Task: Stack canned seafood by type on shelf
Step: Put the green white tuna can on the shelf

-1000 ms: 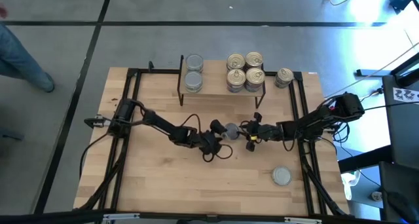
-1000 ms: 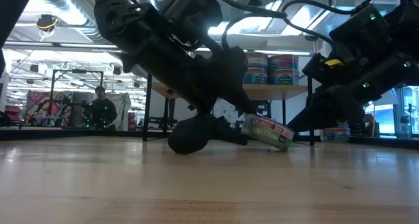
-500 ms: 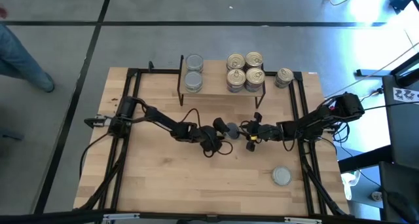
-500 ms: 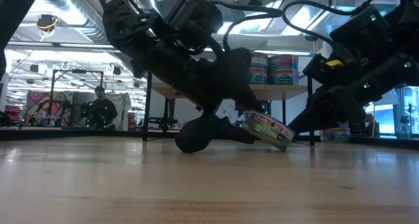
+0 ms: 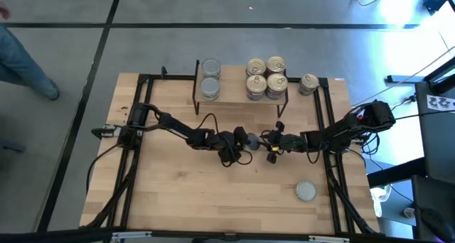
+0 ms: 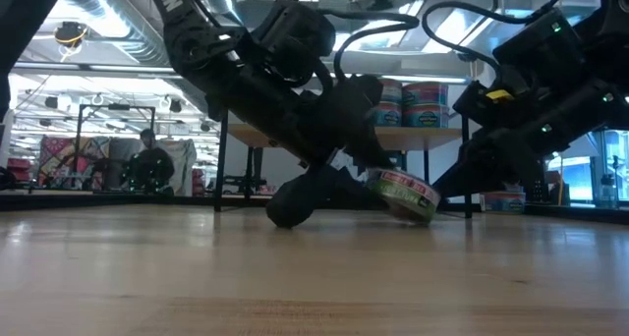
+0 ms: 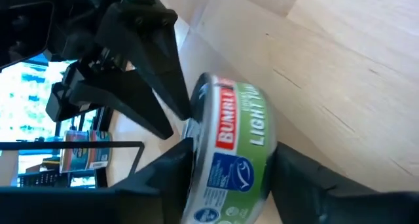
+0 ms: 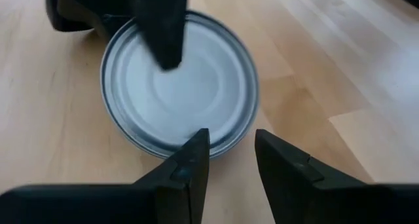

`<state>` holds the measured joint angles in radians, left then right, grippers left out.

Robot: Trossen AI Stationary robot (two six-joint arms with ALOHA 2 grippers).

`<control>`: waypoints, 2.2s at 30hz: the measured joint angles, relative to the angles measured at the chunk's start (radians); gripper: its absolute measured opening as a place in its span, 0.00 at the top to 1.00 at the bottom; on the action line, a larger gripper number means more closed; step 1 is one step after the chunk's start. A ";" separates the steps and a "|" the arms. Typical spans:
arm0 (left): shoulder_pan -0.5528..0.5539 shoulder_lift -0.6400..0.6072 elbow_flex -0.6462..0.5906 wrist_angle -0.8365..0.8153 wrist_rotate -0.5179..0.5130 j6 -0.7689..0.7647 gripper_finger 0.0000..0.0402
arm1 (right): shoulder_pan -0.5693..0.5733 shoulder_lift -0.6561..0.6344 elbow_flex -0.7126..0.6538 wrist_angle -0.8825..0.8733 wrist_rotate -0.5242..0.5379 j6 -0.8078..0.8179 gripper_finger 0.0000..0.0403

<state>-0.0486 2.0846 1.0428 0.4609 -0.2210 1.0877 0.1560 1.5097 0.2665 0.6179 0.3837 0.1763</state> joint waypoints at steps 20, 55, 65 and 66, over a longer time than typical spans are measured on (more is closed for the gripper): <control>-0.180 -0.049 -0.004 0.052 -0.423 -0.191 0.66 | 0.002 -0.289 -0.002 -0.152 -0.001 -0.016 0.69; 0.179 -0.378 0.522 -0.934 -0.478 -0.648 0.66 | 0.001 -0.504 0.000 -0.388 0.017 -0.005 0.69; 0.263 -0.201 0.755 -1.156 -0.478 -0.679 0.66 | 0.001 -0.504 0.001 -0.437 0.017 -0.026 0.69; 0.269 -0.198 0.755 -1.156 -0.475 -0.679 0.66 | 0.001 -0.504 0.001 -0.442 0.017 -0.026 0.69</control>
<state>0.2208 1.8861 1.7981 -0.6956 -0.6956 0.4088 0.1566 1.0058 0.2672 0.1759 0.4007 0.1503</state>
